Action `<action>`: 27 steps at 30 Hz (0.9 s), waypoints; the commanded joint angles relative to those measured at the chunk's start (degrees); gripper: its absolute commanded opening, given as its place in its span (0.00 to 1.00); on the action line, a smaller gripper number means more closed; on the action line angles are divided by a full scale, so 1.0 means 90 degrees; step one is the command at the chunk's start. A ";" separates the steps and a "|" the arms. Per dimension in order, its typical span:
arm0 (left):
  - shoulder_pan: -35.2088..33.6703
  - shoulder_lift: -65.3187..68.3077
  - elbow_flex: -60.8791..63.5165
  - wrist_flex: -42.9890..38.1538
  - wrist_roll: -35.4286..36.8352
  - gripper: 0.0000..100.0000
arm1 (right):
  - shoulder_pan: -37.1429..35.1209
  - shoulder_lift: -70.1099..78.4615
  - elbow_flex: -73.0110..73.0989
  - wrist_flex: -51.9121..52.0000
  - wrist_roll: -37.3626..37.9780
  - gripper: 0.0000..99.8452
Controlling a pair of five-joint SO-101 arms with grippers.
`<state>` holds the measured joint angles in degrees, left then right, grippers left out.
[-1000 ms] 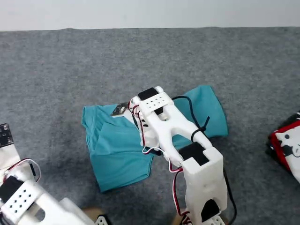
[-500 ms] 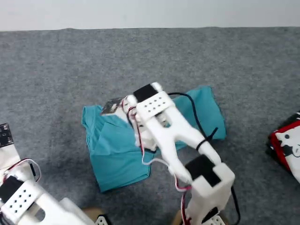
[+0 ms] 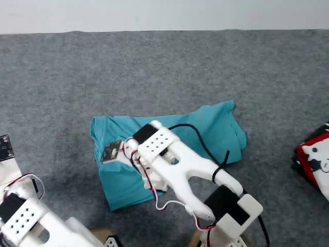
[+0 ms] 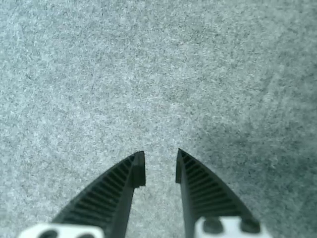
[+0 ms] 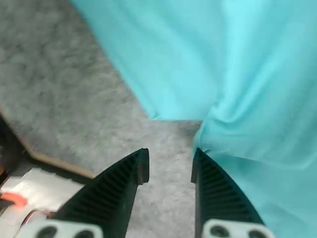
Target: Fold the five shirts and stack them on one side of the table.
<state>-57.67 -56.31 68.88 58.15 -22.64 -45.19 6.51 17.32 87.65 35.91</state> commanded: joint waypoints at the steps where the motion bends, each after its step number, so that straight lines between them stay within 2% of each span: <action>1: 0.0010 -0.0117 -0.0073 -0.0127 -0.0010 0.11 | 0.0542 -0.0347 -0.0029 -0.0083 0.0137 0.16; 8: 0.0010 -0.0117 -0.0063 -0.0098 -0.0010 0.11 | 0.1939 -0.0357 -0.0078 -0.0376 0.0811 0.18; 14: 0.0010 -0.0117 -0.0063 -0.0098 -0.0010 0.11 | 0.2017 -0.0347 -0.0527 -0.0230 0.0586 0.22; 22: 0.0010 -0.0117 -0.0034 -0.0098 -0.0010 0.11 | 0.2154 0.0278 -0.0576 -0.1890 0.0615 0.17; 27: 0.0010 -0.0117 -0.0034 -0.0107 -0.0010 0.11 | 0.2457 0.1460 -0.1358 -0.2027 0.0606 0.17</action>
<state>-57.67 -56.31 68.88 58.15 -22.64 -24.88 16.53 12.04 70.33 41.63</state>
